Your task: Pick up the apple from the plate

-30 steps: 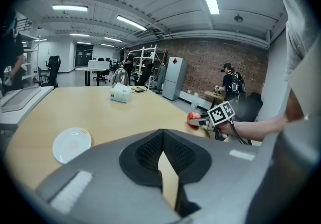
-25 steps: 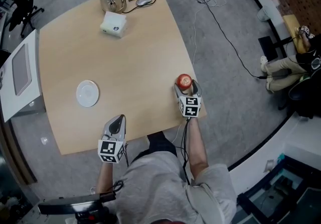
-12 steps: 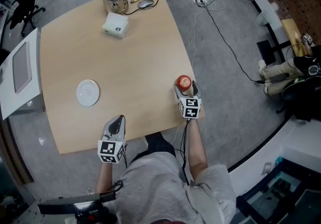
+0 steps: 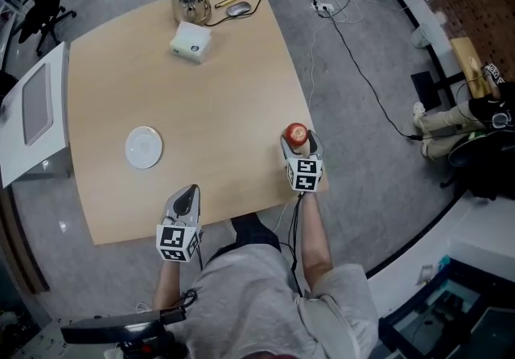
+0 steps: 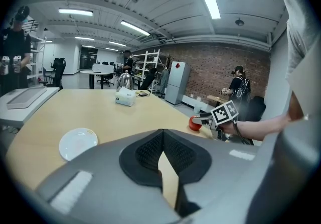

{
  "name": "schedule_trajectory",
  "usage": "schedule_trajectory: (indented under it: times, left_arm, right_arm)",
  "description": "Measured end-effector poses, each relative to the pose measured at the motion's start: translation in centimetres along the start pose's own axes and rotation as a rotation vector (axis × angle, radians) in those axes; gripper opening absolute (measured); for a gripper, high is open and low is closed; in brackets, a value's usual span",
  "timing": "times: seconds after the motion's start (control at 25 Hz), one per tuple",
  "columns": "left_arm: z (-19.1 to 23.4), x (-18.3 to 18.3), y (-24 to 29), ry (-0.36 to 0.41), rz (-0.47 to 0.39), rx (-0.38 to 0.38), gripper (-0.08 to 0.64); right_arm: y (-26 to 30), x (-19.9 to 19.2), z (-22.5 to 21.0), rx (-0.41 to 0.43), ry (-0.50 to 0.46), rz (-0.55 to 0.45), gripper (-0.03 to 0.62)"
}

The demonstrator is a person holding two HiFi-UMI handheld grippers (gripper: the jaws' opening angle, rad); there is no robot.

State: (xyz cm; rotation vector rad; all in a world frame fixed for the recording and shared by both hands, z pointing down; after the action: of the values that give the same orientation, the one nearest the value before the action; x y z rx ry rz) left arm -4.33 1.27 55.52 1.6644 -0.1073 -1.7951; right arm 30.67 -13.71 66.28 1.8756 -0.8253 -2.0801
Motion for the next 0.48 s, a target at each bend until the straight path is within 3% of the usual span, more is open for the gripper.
schedule_trajectory:
  times: [0.48]
  left_arm:
    - [1.1,0.1,-1.7,-0.014,-0.039,0.048,0.020]
  right_arm:
    - [-0.4,2.3,2.5,0.043,-0.055,-0.048,0.322]
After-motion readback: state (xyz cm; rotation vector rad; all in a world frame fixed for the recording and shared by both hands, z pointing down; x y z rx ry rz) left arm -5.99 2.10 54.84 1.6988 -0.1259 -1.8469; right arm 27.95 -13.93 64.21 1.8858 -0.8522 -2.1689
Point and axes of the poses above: the fingertips, and each gripper's own axes: y forward along the fingers, z to its left, x out of its top, the point moved 8 cm from there along -y, backward along the fingers, and after that the axes turned 1 degree about z, right-handed, at the moved point
